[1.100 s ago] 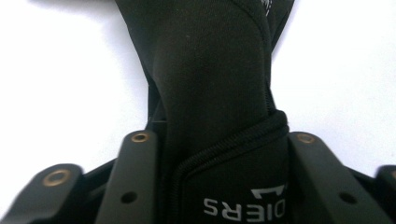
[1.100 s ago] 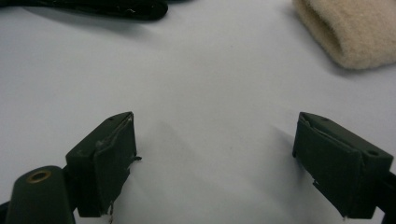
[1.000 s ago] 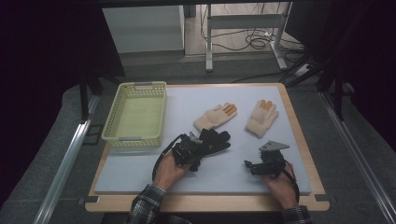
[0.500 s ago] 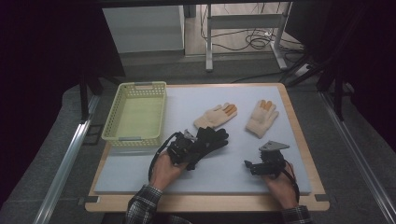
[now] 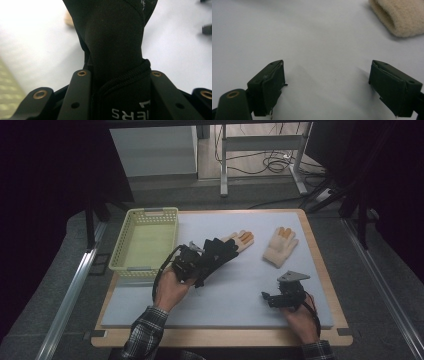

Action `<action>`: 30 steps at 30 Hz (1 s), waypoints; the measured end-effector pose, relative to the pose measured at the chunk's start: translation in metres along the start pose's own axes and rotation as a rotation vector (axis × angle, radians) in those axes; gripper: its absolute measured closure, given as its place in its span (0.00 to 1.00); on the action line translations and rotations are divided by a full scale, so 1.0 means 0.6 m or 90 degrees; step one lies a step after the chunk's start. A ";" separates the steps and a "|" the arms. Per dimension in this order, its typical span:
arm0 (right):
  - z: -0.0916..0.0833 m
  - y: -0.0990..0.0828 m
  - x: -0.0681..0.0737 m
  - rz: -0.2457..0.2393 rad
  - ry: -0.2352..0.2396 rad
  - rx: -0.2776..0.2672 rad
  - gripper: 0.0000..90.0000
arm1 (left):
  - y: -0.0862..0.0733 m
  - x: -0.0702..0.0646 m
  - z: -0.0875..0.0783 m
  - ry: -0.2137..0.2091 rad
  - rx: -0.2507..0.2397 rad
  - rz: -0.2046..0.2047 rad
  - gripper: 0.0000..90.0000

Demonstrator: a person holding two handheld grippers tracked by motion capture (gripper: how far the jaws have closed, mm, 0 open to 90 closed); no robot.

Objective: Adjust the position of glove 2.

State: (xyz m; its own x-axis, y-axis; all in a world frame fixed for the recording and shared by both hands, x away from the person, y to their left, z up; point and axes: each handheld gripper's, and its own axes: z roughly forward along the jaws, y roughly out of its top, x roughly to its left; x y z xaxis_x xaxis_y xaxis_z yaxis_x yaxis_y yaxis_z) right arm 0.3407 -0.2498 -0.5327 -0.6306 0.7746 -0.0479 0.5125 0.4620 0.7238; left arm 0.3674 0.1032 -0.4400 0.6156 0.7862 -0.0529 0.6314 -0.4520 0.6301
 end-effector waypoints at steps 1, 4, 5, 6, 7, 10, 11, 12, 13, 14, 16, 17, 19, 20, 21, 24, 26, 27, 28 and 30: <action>0.000 0.000 0.000 0.000 0.000 0.000 0.15 | 0.004 0.005 -0.007 0.003 -0.003 -0.003 0.77; 0.000 0.000 0.000 -0.001 0.000 -0.001 0.15 | 0.016 0.023 -0.029 0.010 -0.014 -0.014 0.77; 0.000 0.000 0.000 -0.001 0.000 0.000 0.15 | 0.019 0.030 -0.036 0.013 -0.017 -0.021 0.77; 0.000 0.000 0.000 -0.001 0.000 0.000 0.15 | 0.021 0.037 -0.044 0.017 -0.021 -0.027 0.77; 0.000 0.000 0.000 -0.001 0.000 0.000 0.15 | 0.023 0.046 -0.051 0.024 -0.023 -0.033 0.76; 0.000 0.000 0.000 0.000 0.000 -0.002 0.15 | 0.023 0.077 -0.073 0.049 -0.032 -0.057 0.76; 0.000 0.000 0.000 0.000 0.000 -0.002 0.15 | 0.022 0.089 -0.080 0.058 -0.036 -0.067 0.76; 0.000 0.000 0.000 0.000 0.000 -0.002 0.15 | 0.019 0.102 -0.087 0.069 -0.038 -0.075 0.76; 0.000 0.000 0.000 0.000 0.000 -0.002 0.15 | 0.016 0.116 -0.093 0.080 -0.040 -0.084 0.76; 0.000 0.000 0.000 0.000 0.000 -0.002 0.15 | 0.012 0.130 -0.099 0.091 -0.041 -0.096 0.76; 0.000 0.000 0.000 0.000 0.000 -0.002 0.15 | 0.002 0.160 -0.109 0.115 -0.040 -0.118 0.76; 0.000 0.000 0.000 0.000 0.000 -0.002 0.15 | -0.004 0.176 -0.113 0.128 -0.039 -0.128 0.76; 0.000 0.000 0.000 0.000 0.000 -0.002 0.15 | -0.018 0.207 -0.118 0.153 -0.035 -0.150 0.75; 0.000 0.000 0.000 0.000 0.000 -0.002 0.15 | -0.025 0.222 -0.119 0.165 -0.034 -0.161 0.75; 0.000 0.000 0.000 0.001 0.000 -0.001 0.15 | -0.033 0.237 -0.119 0.178 -0.031 -0.170 0.75; 0.000 0.000 0.000 0.000 0.000 -0.002 0.15 | -0.057 0.277 -0.113 0.205 -0.020 -0.195 0.75; 0.000 0.000 0.000 0.000 0.000 -0.002 0.15 | -0.069 0.297 -0.104 0.221 -0.013 -0.209 0.75; 0.001 0.000 0.000 0.000 0.000 -0.002 0.15 | -0.074 0.305 -0.098 0.228 -0.008 -0.215 0.75; 0.000 0.000 0.000 0.000 0.000 -0.002 0.15 | -0.077 0.312 -0.092 0.235 -0.003 -0.218 0.75; 0.001 0.000 0.000 0.000 0.000 -0.002 0.15 | -0.083 0.324 -0.078 0.248 0.007 -0.229 0.75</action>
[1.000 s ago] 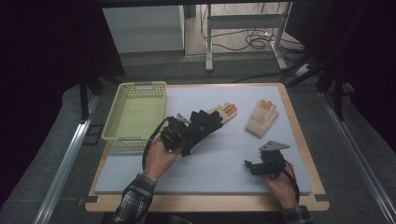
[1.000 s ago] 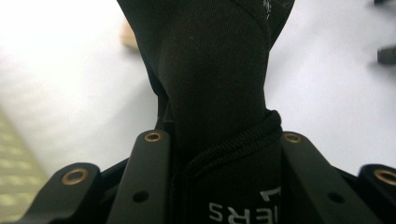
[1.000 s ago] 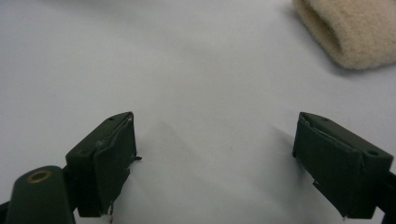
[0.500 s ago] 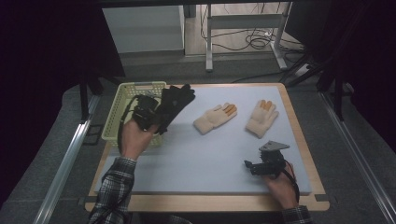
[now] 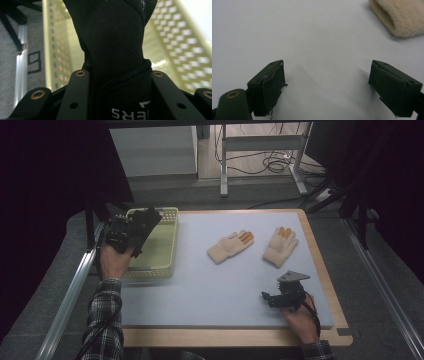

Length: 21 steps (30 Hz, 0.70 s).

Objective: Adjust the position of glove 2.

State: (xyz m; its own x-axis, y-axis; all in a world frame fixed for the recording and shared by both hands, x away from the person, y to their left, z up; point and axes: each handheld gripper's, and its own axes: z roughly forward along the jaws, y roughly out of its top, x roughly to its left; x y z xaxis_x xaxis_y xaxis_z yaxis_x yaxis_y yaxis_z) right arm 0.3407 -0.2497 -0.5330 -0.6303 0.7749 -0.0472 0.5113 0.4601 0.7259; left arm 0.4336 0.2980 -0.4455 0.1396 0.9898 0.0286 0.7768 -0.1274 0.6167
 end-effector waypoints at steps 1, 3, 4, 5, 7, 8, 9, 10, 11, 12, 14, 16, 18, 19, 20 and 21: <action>0.000 0.000 0.000 0.000 0.000 0.000 0.15 | -0.001 0.003 0.008 0.005 0.006 -0.001 0.75; 0.000 0.000 0.000 0.001 0.000 0.000 0.15 | -0.002 0.007 0.025 0.012 0.018 -0.007 0.74; 0.000 0.000 0.000 0.000 0.000 0.000 0.15 | -0.002 0.007 0.033 0.016 0.020 -0.012 0.74; 0.000 0.000 0.000 0.001 0.000 0.000 0.15 | -0.002 0.009 0.040 0.021 0.026 -0.011 0.74; 0.000 0.000 0.000 0.001 0.000 0.000 0.15 | -0.001 0.010 0.054 0.028 0.034 -0.015 0.74; 0.000 0.000 0.000 0.002 0.000 0.000 0.15 | 0.000 0.011 0.060 0.033 0.042 -0.015 0.74; 0.000 0.000 0.000 0.001 0.000 0.000 0.15 | 0.001 0.011 0.066 0.036 0.050 -0.022 0.73; 0.000 0.000 0.000 0.001 0.000 0.000 0.15 | 0.003 0.011 0.072 0.040 0.059 -0.024 0.73; 0.000 0.000 0.000 0.000 0.000 -0.001 0.15 | 0.005 0.011 0.078 0.045 0.067 -0.026 0.72; 0.000 0.000 0.000 0.001 0.000 0.000 0.15 | 0.007 0.011 0.082 0.053 0.077 -0.029 0.72; 0.000 0.000 0.000 0.001 0.000 0.000 0.15 | 0.012 0.012 0.088 0.068 0.090 -0.029 0.71; 0.000 0.000 0.000 0.002 0.000 0.000 0.15 | 0.015 0.016 0.091 0.076 0.092 -0.036 0.69; 0.000 0.000 0.000 0.001 0.000 -0.001 0.15 | 0.018 0.022 0.098 0.070 0.115 -0.045 0.64; 0.000 0.000 0.000 0.002 0.001 -0.001 0.15 | 0.018 0.023 0.102 0.070 0.126 -0.051 0.60; 0.000 0.000 0.000 0.002 0.000 -0.001 0.15 | 0.019 0.025 0.104 0.075 0.141 -0.049 0.55; 0.000 0.000 0.000 0.002 0.000 -0.001 0.15 | 0.019 0.024 0.106 0.084 0.145 -0.046 0.48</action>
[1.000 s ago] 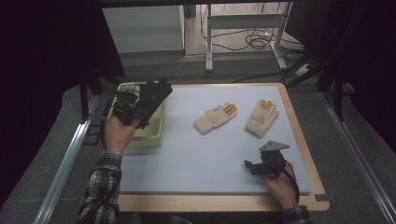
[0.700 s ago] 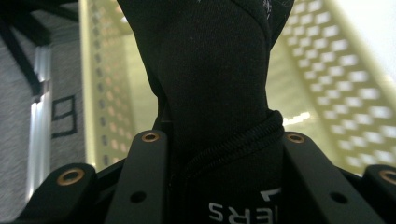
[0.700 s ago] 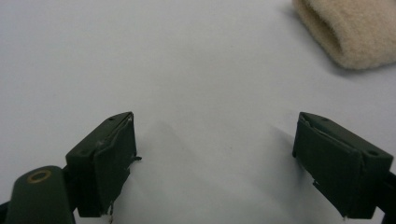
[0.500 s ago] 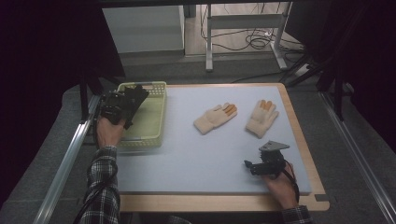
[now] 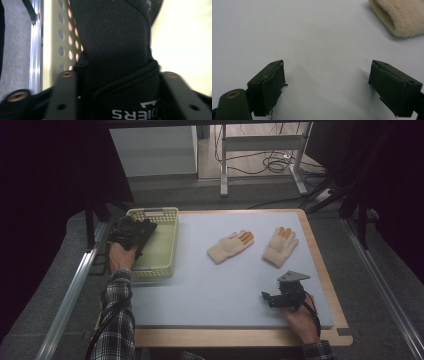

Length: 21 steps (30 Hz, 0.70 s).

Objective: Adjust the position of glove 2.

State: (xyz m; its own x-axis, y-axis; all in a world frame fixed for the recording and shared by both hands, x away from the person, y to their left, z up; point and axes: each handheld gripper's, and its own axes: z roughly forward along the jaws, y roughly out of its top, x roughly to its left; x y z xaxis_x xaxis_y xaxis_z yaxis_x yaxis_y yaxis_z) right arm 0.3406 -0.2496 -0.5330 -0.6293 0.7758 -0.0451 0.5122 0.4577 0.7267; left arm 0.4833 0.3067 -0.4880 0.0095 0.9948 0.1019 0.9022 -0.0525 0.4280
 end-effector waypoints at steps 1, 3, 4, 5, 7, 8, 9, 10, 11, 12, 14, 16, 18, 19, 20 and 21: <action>0.000 0.000 0.000 0.000 0.000 0.000 0.15 | 0.000 0.000 -0.001 -0.007 0.000 0.006 0.43; 0.000 0.000 0.000 0.000 0.000 0.000 0.15 | -0.001 -0.002 -0.002 -0.021 -0.005 0.007 0.34; 0.000 0.000 0.000 0.000 0.000 0.000 0.15 | -0.001 -0.004 -0.002 -0.028 -0.003 0.009 0.30; 0.000 0.000 0.000 0.000 0.000 0.000 0.15 | -0.002 -0.006 -0.002 -0.033 -0.001 0.012 0.25; 0.000 0.000 0.000 0.000 0.000 0.000 0.15 | -0.003 -0.009 -0.003 -0.043 0.002 0.014 0.17; 0.000 0.000 0.000 -0.001 0.000 0.000 0.15 | -0.004 -0.009 -0.004 -0.050 0.001 0.014 0.14; 0.000 0.000 0.000 0.000 0.000 0.000 0.15 | -0.005 -0.008 -0.006 -0.055 -0.002 0.013 0.11; 0.000 0.000 0.000 -0.001 0.000 0.000 0.15 | -0.006 -0.007 -0.010 -0.060 -0.005 0.014 0.09; 0.000 0.000 0.000 0.000 0.000 0.000 0.15 | -0.008 -0.006 -0.015 -0.066 -0.010 0.014 0.08; 0.000 0.000 0.000 0.000 0.000 0.000 0.15 | -0.010 -0.004 -0.020 -0.072 -0.017 0.013 0.07; 0.000 0.000 0.000 -0.002 0.000 0.000 0.15 | -0.016 0.000 -0.035 -0.084 -0.034 0.012 0.04; 0.000 0.000 0.000 -0.001 0.000 0.001 0.15 | -0.026 0.006 -0.051 -0.109 -0.062 0.013 0.03; 0.000 0.000 0.000 -0.002 -0.001 0.000 0.15 | -0.038 0.009 -0.068 -0.134 -0.093 0.014 0.03; 0.000 0.000 0.000 -0.002 0.000 0.000 0.15 | -0.045 0.009 -0.076 -0.145 -0.112 0.014 0.03; 0.000 0.000 0.000 -0.001 0.000 0.001 0.15 | -0.052 0.009 -0.083 -0.155 -0.127 0.021 0.03; 0.000 0.000 0.000 0.000 0.000 0.001 0.15 | -0.060 0.008 -0.090 -0.160 -0.139 0.033 0.03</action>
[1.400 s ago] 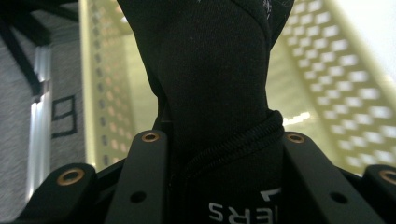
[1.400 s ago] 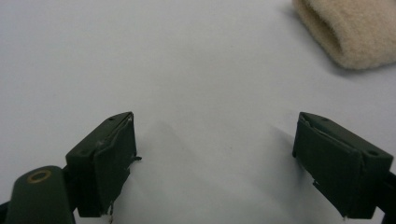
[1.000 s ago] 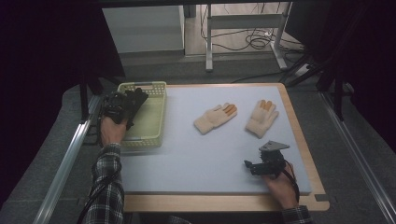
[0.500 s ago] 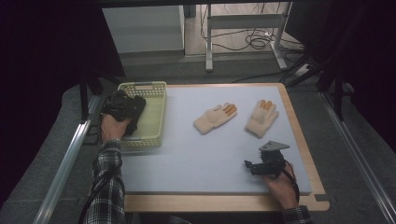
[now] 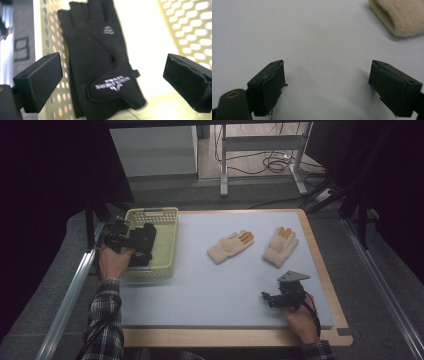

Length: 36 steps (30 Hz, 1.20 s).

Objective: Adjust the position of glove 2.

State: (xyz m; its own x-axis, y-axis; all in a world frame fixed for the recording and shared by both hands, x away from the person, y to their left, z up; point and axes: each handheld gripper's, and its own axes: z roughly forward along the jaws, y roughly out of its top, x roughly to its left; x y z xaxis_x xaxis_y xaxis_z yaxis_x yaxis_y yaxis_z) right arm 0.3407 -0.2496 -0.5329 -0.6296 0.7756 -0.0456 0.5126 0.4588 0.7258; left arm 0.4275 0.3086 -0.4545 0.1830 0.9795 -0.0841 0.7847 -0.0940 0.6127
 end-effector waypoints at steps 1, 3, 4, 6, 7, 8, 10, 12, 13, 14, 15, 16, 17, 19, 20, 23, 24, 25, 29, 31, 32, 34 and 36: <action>0.000 0.000 0.000 0.000 0.000 0.000 0.15 | -0.007 -0.005 -0.008 -0.006 -0.013 0.011 0.02; 0.000 0.000 0.000 0.000 0.000 0.000 0.15 | -0.021 -0.017 -0.022 -0.023 -0.035 0.032 0.02; 0.000 0.000 0.000 0.000 0.000 0.000 0.15 | -0.029 -0.025 -0.029 -0.030 -0.047 0.043 0.01; 0.000 0.000 0.000 -0.002 0.000 0.001 0.15 | -0.045 -0.043 -0.046 -0.049 -0.073 0.072 0.01; 0.000 0.000 0.000 0.000 0.000 0.002 0.15 | -0.053 -0.053 -0.054 -0.064 -0.085 0.087 0.01; 0.000 0.000 0.000 0.001 0.000 0.002 0.15 | -0.061 -0.064 -0.063 -0.078 -0.095 0.102 0.00; 0.000 0.000 0.000 0.000 0.000 0.002 0.15 | -0.078 -0.088 -0.079 -0.108 -0.109 0.131 0.00; 0.000 0.000 0.000 -0.001 0.000 0.002 0.15 | -0.098 -0.114 -0.092 -0.131 -0.120 0.163 0.00; 0.000 0.000 0.000 -0.001 0.000 0.002 0.15 | -0.108 -0.127 -0.097 -0.143 -0.121 0.178 0.00; 0.000 0.000 0.000 -0.002 0.000 0.002 0.14 | -0.118 -0.141 -0.101 -0.149 -0.123 0.195 0.00; 0.000 0.000 0.000 -0.001 0.000 0.002 0.14 | -0.129 -0.155 -0.105 -0.155 -0.128 0.211 0.00; 0.000 0.000 0.000 -0.002 0.000 0.003 0.14 | -0.140 -0.168 -0.107 -0.165 -0.132 0.225 0.00; 0.000 0.000 0.000 -0.001 0.002 0.003 0.14 | -0.151 -0.181 -0.109 -0.177 -0.135 0.236 0.00; 0.000 0.000 0.000 -0.002 0.002 0.003 0.14 | -0.171 -0.203 -0.106 -0.200 -0.140 0.251 0.00; 0.000 0.000 -0.001 -0.002 0.003 0.003 0.14 | -0.181 -0.215 -0.101 -0.212 -0.137 0.259 0.00; 0.000 0.001 -0.001 -0.002 0.002 0.004 0.14 | -0.210 -0.244 -0.079 -0.226 -0.135 0.284 0.00; 0.000 0.001 -0.001 -0.002 0.002 0.004 0.14 | -0.218 -0.252 -0.069 -0.227 -0.134 0.291 0.00; 0.000 0.001 -0.001 -0.002 0.002 0.004 0.14 | -0.226 -0.258 -0.059 -0.226 -0.135 0.294 0.00; 0.000 0.001 0.000 -0.002 0.002 0.004 0.14 | -0.245 -0.277 -0.015 -0.222 -0.119 0.310 0.00; 0.000 0.001 -0.001 -0.001 0.003 0.004 0.14 | -0.249 -0.283 0.003 -0.195 -0.107 0.330 0.00; 0.000 0.001 -0.001 0.000 0.003 0.003 0.15 | -0.250 -0.285 0.012 -0.182 -0.102 0.334 0.00; 0.000 0.001 -0.001 0.000 0.002 0.004 0.15 | -0.251 -0.285 0.027 -0.167 -0.091 0.339 0.00; 0.000 0.002 -0.001 0.001 0.002 0.003 0.15 | -0.249 -0.281 0.036 -0.171 -0.079 0.326 0.00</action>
State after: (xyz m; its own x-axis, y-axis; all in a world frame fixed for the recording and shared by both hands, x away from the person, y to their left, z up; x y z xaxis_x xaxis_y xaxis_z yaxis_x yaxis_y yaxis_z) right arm 0.3416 -0.2499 -0.5322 -0.6304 0.7751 -0.0428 0.5163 0.4598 0.7225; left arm 0.2923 0.1536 -0.5490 0.6762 0.7342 0.0602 0.4852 -0.5054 0.7135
